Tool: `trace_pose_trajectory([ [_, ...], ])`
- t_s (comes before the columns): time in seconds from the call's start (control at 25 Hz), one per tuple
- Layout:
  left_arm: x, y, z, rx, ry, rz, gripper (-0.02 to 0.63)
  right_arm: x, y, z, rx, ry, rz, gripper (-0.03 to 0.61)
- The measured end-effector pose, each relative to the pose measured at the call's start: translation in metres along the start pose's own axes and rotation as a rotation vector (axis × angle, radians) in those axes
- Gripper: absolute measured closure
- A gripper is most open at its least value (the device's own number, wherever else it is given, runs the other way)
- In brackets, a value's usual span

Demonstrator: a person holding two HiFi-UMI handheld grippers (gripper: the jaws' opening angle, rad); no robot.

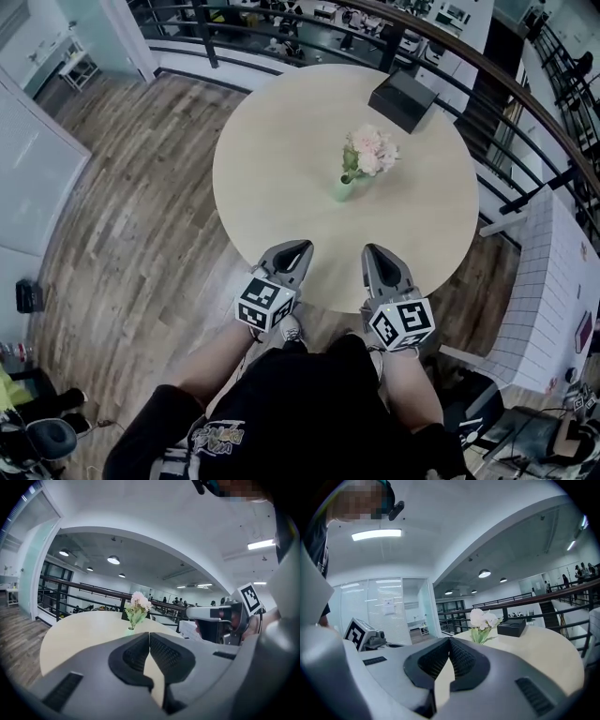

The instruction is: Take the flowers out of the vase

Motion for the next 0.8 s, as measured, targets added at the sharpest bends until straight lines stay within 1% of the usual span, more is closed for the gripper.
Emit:
trace_pose_trajectory([
  [0.12, -0.002, 0.003, 0.009, -0.01, -0.014, -0.001, 0.606, 0.0, 0.009, 0.001, -0.011, -0.008, 0.005, 0.558],
  [0.36, 0.0, 0.022, 0.016, -0.008, -0.011, -0.002, 0.606, 0.002, 0.025, -0.016, -0.012, -0.01, 0.018, 0.558],
  [0.6, -0.003, 0.039, 0.027, 0.038, -0.009, 0.003, 0.604, -0.007, 0.046, -0.035, 0.028, 0.003, 0.043, 0.555],
  [0.8, -0.01, 0.06, 0.028, 0.077, -0.028, 0.018, 0.578, -0.013, 0.061, -0.055, 0.072, 0.01, 0.058, 0.555],
])
Point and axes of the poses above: the fingertips, and each gripper's own axes: y forward along the fingers, z to its left, x out of its top, the point moved 1 cm from there along -y, backward along the fingers, and after that the axes turned 1 degree about -z, right-handed, at the moved point
